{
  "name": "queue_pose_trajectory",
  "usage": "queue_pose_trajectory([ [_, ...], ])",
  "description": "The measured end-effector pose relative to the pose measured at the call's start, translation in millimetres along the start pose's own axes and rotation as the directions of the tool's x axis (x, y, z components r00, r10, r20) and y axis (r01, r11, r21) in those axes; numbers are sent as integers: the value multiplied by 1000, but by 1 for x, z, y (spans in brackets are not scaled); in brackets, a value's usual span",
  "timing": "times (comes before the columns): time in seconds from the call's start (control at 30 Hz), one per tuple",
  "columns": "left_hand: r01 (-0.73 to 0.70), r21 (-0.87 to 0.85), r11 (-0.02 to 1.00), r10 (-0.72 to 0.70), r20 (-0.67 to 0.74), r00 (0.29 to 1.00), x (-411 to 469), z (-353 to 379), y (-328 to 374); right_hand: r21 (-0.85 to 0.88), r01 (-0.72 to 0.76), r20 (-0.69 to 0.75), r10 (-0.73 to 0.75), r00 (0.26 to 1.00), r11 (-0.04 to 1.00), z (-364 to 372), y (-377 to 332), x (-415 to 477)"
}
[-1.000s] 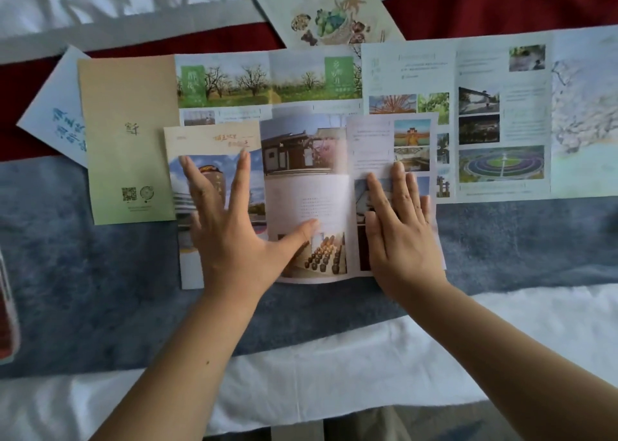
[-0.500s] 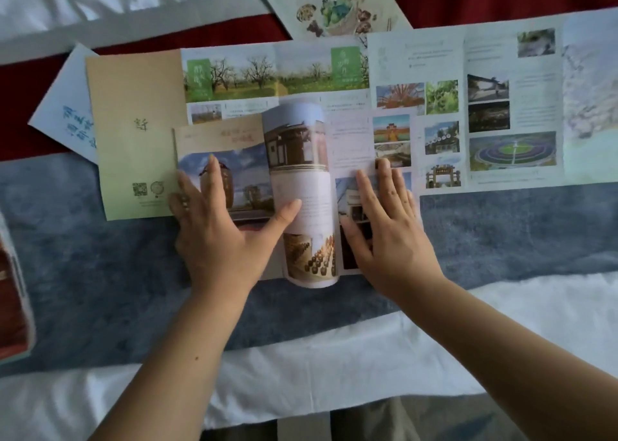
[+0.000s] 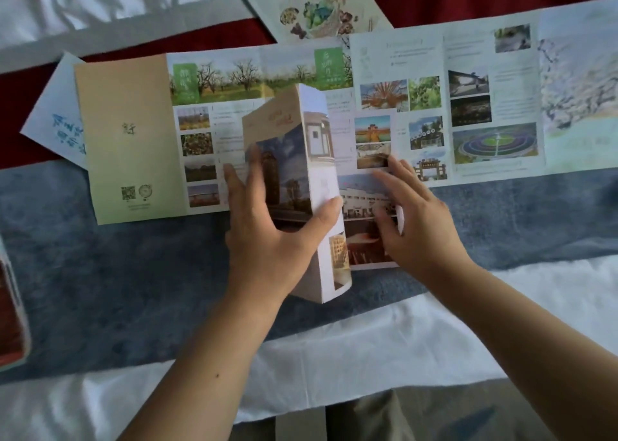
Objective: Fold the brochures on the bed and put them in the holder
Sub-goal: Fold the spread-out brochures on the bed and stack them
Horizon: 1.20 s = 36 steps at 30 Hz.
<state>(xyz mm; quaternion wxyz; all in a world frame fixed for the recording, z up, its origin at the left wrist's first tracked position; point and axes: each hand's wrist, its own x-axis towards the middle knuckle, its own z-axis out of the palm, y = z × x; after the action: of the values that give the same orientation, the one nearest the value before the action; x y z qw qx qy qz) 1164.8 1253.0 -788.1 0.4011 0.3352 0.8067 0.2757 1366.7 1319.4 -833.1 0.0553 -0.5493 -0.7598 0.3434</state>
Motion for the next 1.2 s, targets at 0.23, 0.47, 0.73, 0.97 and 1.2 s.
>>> queue_pose_trajectory([
  [0.23, -101, 118, 988, 102, -6, 995, -6, 29, 26, 104, -46, -113, 57, 992, 994, -14, 17, -11],
  [0.47, -192, 455, 869, 170, 91, 981, 4, 95, 40, 362, -32, -17, 41, 999, 932, -27, 38, -29],
  [0.73, -188, 619, 763, 212, 35, 977, 7, 121, 17, -64, 11, 38, -9, 999, 998, -23, 47, -37],
  [0.97, -234, 551, 801, 310, -47, 949, -9, 109, 14, -379, -52, 40, 72, 997, 924, -4, 31, -40],
  [1.2, -248, 388, 888, 336, -177, 925, -21, 77, -14, -446, 25, 120, 32, 992, 895, 14, -3, -35],
])
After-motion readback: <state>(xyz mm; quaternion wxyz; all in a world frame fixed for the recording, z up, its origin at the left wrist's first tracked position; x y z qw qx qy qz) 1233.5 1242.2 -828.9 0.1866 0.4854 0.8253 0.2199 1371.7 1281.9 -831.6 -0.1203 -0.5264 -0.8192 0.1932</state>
